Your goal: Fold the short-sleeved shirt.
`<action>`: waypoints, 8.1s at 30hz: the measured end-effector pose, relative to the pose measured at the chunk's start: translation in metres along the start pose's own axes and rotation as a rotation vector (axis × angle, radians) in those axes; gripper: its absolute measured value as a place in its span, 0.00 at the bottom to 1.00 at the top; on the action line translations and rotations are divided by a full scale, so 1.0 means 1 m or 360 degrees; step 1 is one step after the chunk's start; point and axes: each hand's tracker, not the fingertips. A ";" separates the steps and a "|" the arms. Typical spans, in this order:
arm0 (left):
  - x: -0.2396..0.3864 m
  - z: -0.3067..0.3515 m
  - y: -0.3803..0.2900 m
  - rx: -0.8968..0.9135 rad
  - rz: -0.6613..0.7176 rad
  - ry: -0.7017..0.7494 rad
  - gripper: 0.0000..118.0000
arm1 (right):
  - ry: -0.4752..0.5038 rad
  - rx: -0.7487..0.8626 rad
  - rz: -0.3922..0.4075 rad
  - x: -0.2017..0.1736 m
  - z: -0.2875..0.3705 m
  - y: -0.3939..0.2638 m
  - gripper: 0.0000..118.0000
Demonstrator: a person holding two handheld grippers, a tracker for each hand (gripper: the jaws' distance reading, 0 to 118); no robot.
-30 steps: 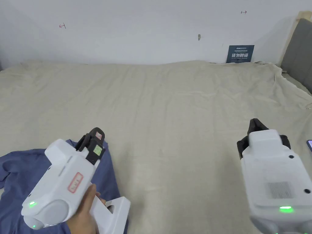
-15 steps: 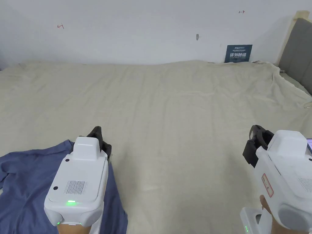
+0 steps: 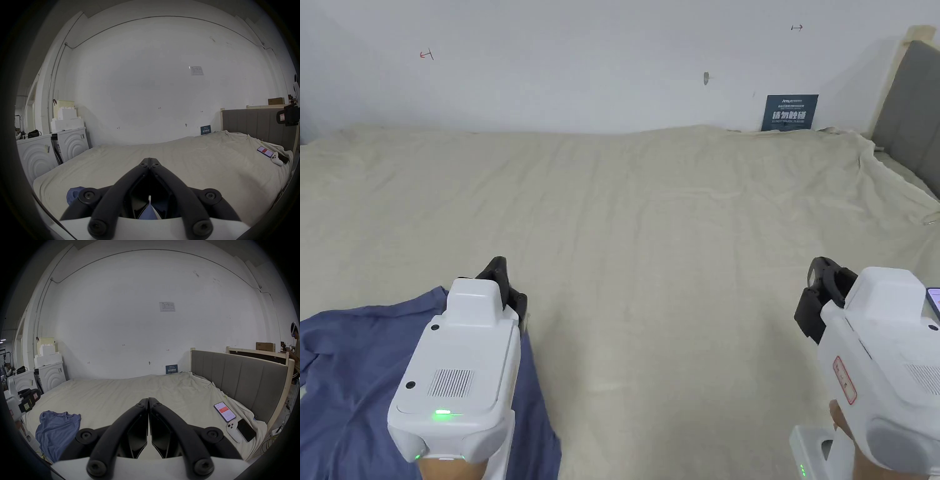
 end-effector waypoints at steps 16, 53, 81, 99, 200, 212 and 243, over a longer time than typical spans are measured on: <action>0.000 0.001 0.001 0.0012 -0.0007 -0.0003 0.00 | 0.0004 -0.0004 -0.0001 0.000 0.000 -0.001 0.00; -0.202 0.104 -0.018 -0.0068 0.0037 0.0773 0.00 | 0.0774 0.0006 0.0103 -0.219 -0.036 0.000 0.00; -0.219 0.027 -0.046 -0.0577 0.0324 0.0549 0.00 | 0.0779 -0.0044 0.0184 -0.231 -0.040 -0.003 0.00; -0.195 -0.102 -0.153 -0.1574 0.0626 0.0430 0.70 | 0.0619 -0.0155 0.0229 -0.190 -0.066 -0.017 0.00; 0.133 -0.128 0.014 -0.1014 0.0239 -0.0724 0.88 | -0.0116 0.0013 0.0052 0.013 -0.060 0.008 0.00; 0.041 -0.067 0.068 -0.0193 0.0266 -0.0269 0.80 | -0.0072 0.0092 0.0066 0.009 -0.063 0.018 0.00; 0.017 -0.053 0.030 -0.0460 0.0195 -0.0273 0.00 | -0.0047 0.0084 0.0056 0.032 0.012 0.033 0.00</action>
